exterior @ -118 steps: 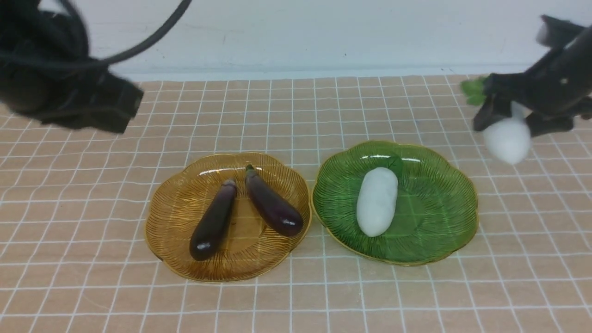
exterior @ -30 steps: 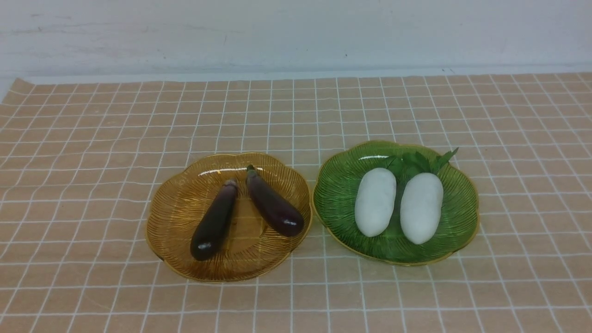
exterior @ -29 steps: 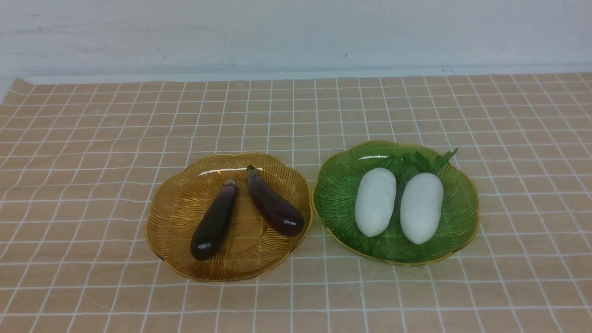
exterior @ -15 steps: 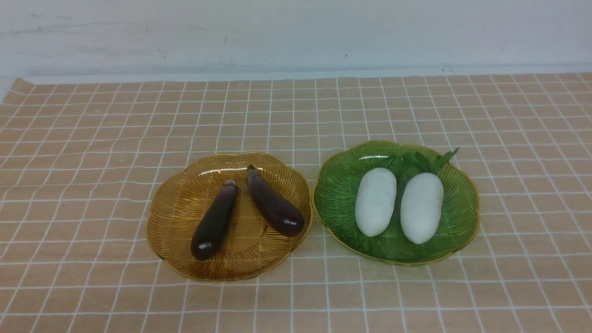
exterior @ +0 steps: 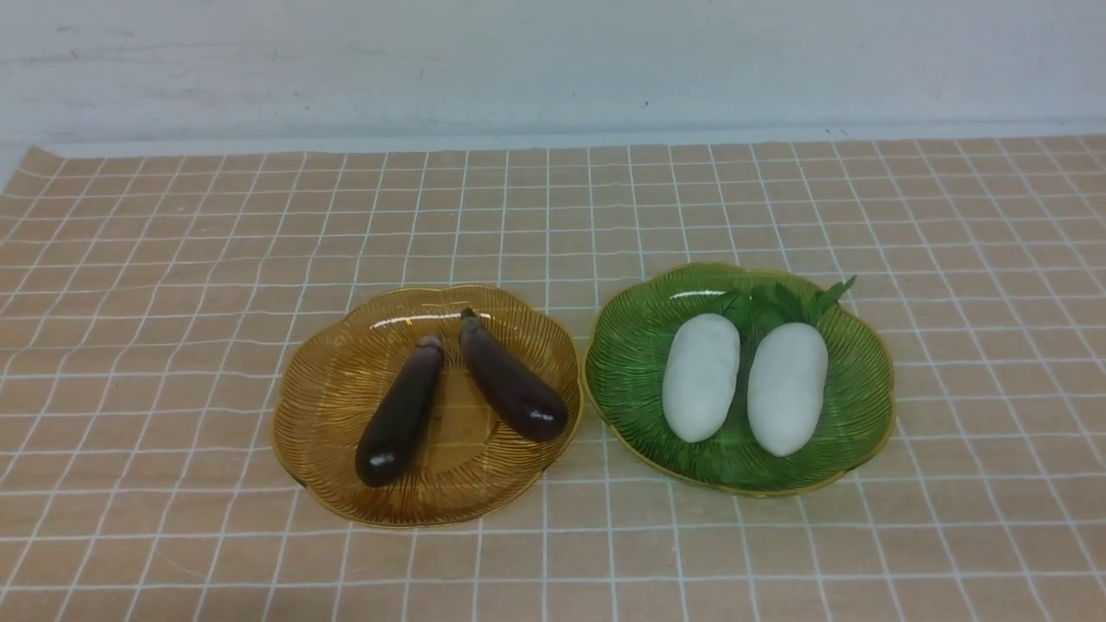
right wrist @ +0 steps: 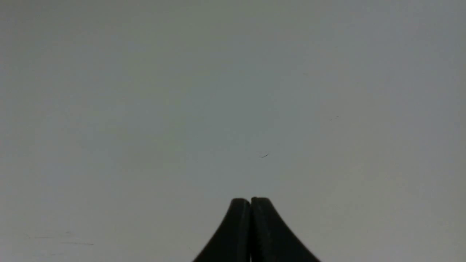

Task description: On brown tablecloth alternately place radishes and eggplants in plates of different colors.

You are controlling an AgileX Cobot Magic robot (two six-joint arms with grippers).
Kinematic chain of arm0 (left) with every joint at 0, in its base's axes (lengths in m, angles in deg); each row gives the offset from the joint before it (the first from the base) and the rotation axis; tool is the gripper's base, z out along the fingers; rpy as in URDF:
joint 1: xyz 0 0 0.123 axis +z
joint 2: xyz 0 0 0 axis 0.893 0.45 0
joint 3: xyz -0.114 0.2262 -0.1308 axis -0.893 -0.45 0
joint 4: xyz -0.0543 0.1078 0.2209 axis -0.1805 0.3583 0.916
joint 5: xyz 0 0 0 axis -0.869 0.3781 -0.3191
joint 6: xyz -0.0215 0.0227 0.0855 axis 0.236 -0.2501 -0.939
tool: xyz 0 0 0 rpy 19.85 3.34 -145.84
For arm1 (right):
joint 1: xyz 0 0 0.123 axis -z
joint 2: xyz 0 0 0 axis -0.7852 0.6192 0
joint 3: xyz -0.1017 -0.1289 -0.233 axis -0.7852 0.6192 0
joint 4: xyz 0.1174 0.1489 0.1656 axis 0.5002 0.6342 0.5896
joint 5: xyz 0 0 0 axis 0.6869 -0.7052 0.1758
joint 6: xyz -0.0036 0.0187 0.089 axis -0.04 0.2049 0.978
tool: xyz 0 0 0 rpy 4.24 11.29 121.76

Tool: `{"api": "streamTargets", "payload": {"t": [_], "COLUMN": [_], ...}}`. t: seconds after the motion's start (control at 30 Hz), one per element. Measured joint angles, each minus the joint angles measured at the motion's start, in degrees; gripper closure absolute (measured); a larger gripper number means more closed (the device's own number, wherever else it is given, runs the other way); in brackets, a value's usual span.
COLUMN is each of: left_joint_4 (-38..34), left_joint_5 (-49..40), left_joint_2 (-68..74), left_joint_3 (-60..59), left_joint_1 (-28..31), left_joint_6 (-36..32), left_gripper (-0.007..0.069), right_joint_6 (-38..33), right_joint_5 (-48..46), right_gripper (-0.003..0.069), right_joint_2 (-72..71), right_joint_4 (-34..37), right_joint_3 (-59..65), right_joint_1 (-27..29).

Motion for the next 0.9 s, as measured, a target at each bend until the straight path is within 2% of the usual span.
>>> {"api": "streamTargets", "payload": {"t": [0.7,0.9], "left_joint_4": [0.00,0.00], "left_joint_5": [0.00,0.00], "left_joint_2": [0.00,0.00], "left_joint_3": [0.00,0.00], "left_joint_1": [0.00,0.00], "left_joint_6": [0.00,0.00], "left_gripper": [0.0628,0.0628], "right_joint_6": [-1.09,-1.68], "right_joint_5": [-1.99,-6.55], "right_gripper": [0.0674,0.0674], "right_joint_2": [0.00,0.00], "right_joint_4": [-1.81,-4.08], "right_joint_3": [0.07,4.90], "right_joint_1": [0.24,5.08]}}
